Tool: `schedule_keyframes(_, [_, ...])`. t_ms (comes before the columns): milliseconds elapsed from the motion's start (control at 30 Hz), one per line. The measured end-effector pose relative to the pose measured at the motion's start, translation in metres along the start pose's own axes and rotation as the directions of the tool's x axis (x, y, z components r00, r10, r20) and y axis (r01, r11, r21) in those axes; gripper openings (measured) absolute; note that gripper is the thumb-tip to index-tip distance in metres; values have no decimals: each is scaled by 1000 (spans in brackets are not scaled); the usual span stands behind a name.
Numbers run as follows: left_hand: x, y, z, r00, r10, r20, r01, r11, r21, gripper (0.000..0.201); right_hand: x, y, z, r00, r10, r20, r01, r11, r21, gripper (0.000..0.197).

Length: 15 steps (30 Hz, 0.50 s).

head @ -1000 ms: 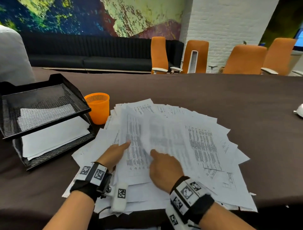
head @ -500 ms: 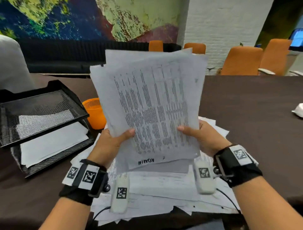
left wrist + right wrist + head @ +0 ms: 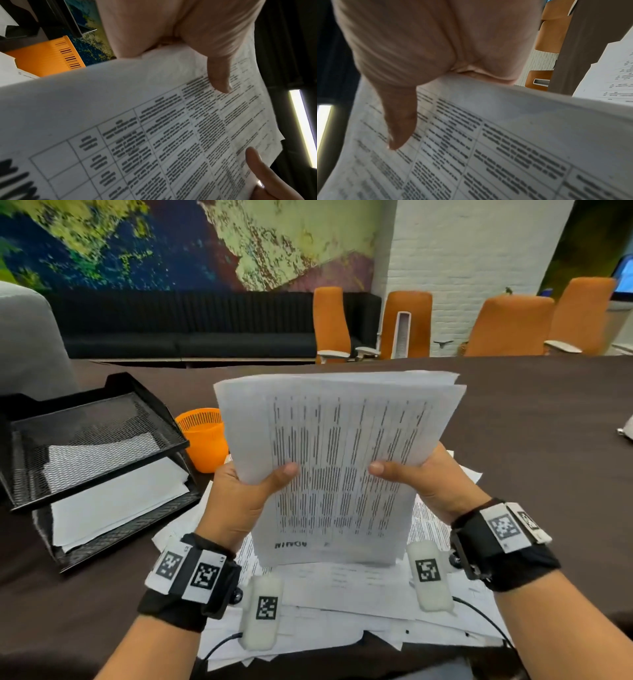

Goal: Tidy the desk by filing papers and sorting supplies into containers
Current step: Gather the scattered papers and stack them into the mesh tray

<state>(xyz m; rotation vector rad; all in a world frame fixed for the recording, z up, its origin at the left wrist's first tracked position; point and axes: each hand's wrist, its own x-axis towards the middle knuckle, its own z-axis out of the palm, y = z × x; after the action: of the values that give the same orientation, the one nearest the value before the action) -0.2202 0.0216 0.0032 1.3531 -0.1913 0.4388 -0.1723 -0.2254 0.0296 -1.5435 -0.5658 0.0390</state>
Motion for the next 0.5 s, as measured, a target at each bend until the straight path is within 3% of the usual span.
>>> schedule_keyframes(100, [-1, 0, -2, 997, -42, 64, 41, 999, 16, 41, 2, -2, -1, 999, 0, 40, 1, 1000, -18, 51])
schedule_keyframes(200, [-1, 3, 0, 996, -60, 65, 56, 996, 66, 38, 3, -5, 2, 998, 10, 61, -7, 999, -47, 52])
schedule_keyframes(400, [2, 20, -1, 994, 36, 104, -38, 999, 9, 29, 6, -21, 5, 996, -95, -4, 95, 995, -28, 40])
schedule_keyframes(500, [3, 17, -14, 988, 37, 152, -36, 999, -5, 46, 5, -16, 0, 997, -73, 12, 73, 997, -17, 37])
